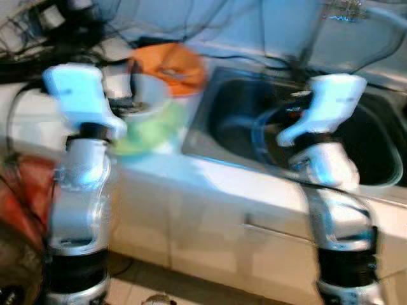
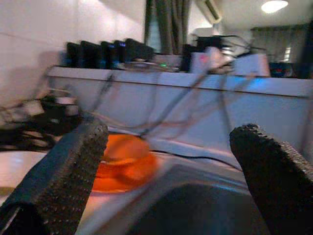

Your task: Kitchen organization

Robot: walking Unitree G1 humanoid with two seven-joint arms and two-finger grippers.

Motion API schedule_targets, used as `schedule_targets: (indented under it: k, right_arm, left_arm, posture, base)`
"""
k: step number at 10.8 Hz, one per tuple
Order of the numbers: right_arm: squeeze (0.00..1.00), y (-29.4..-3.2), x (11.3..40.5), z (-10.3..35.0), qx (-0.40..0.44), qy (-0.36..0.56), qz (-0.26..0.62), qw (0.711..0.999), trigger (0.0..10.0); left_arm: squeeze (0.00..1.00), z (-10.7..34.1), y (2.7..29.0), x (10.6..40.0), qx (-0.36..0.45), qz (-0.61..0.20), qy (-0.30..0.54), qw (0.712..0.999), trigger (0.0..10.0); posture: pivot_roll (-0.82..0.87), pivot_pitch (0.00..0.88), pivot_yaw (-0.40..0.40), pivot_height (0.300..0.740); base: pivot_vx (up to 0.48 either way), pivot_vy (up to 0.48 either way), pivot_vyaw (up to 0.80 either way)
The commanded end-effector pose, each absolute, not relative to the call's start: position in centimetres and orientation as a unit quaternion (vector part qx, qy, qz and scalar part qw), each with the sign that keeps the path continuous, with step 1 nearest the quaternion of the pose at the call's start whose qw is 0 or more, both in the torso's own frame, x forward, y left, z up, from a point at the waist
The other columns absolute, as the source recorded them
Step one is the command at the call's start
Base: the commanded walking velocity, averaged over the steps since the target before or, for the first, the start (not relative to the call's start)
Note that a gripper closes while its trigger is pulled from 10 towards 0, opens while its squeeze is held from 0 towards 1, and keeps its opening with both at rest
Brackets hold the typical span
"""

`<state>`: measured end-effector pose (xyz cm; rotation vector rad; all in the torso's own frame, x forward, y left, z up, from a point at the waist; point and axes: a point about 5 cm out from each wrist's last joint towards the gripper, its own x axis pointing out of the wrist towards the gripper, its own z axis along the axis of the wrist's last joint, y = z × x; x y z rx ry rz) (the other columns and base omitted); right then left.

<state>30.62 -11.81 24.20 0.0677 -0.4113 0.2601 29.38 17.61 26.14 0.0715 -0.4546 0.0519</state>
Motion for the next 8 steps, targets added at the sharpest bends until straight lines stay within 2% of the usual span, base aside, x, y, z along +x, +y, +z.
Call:
schedule_targets:
  k: [1,3,8]
  right_arm:
    - [0.00,-13.01,30.59,24.30,0.027,-0.206,0.109,0.972,10.0]
    - [0.00,-13.06,30.61,24.31,0.027,-0.206,0.108,0.972,10.0]
    - [0.00,-13.18,30.65,24.30,0.029,-0.206,0.101,0.973,10.0]
  left_arm:
    - [0.00,26.33,16.75,29.47,0.029,0.011,-0.226,0.974,10.0]
    - [0.00,26.22,16.70,29.50,0.028,0.009,-0.222,0.975,10.0]
    - [0.00,26.33,16.39,29.64,0.039,-0.011,-0.224,0.974,10.0]
  posture:
    - [0.06,0.067,-0.076,0.740]
    - [0.06,0.067,-0.076,0.740]
    - [0.06,0.071,-0.072,0.740]
  base:
    - [0.000,0.480,0.00]
    - [0.000,0.480,0.00]
    - [0.000,0.000,0.00]
